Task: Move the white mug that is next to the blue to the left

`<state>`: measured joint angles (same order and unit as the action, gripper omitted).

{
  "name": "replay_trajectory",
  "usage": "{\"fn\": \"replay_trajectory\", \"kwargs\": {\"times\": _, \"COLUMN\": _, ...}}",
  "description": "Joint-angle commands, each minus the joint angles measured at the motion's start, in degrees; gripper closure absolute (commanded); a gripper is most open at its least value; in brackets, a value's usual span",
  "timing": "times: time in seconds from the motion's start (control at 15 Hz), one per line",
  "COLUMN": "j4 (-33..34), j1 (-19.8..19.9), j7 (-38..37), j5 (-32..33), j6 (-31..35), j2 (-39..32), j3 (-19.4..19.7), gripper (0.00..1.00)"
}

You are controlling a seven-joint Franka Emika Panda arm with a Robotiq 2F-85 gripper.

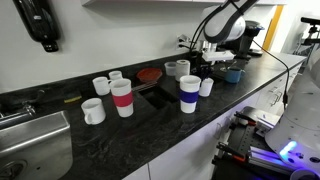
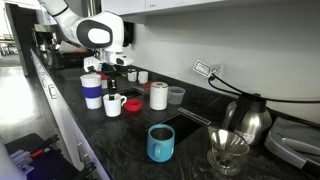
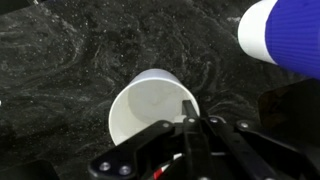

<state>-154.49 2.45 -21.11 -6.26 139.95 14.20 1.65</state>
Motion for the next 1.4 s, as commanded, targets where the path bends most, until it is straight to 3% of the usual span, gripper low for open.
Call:
{"fn": "replay_trajectory", "kwargs": {"times": 0.0, "j4": -0.1, "j1": -0.3, "j7": 3.7, "j5": -0.3, "j6": -0.2, "j2": 0.0, "j3": -0.7, "gripper": 0.99}}
{"fn": "replay_trajectory", "kwargs": {"times": 0.07, "j4": -0.1, "j1": -0.4, "j7": 4.5, "j5": -0.2, "j6": -0.3, "j2": -0.2, "j3": -0.8, "gripper": 0.99}}
{"fn": "replay_trajectory", "kwargs": {"times": 0.2, "j4": -0.2, "j1": -0.3, "j7": 5.4, "j5": 0.1, "j6": -0.5, "j2": -0.4, "j3": -0.8, "gripper": 0.72}}
{"fn": "replay_trajectory", "kwargs": {"times": 0.6, "j4": -0.1, "j1": 0.1, "j7": 5.3, "j5": -0.7, "j6": -1.2, "j2": 0.3, "j3": -0.5, "gripper": 0.31}}
{"fn": "replay_trajectory", "kwargs": {"times": 0.87, "j4": 0.3, "j1": 1.1, "j7": 5.9, "j5": -3.0, "j6": -4.8, "j2": 5.7, "j3": 1.8, "gripper": 0.04}}
{"fn": "replay_trajectory", "kwargs": {"times": 1.13, "j4": -0.6, "j1": 3.7, "j7": 6.9, "j5": -4.5, "j6": -8.6, "j2": 15.0, "j3": 5.2, "gripper": 0.00}}
{"fn": "replay_trajectory", "kwargs": {"times": 1.2, "j4": 0.6, "j1": 3.5, "j7": 5.3, "j5": -3.1, "j6": -6.5, "j2": 11.2, "j3": 3.4, "gripper": 0.00}}
{"fn": "replay_trajectory", "kwargs": {"times": 1.33, "j4": 0.3, "j1": 4.1, "j7": 5.5, "j5": -3.2, "j6": -7.3, "j2": 13.3, "j3": 3.7, "gripper": 0.00}}
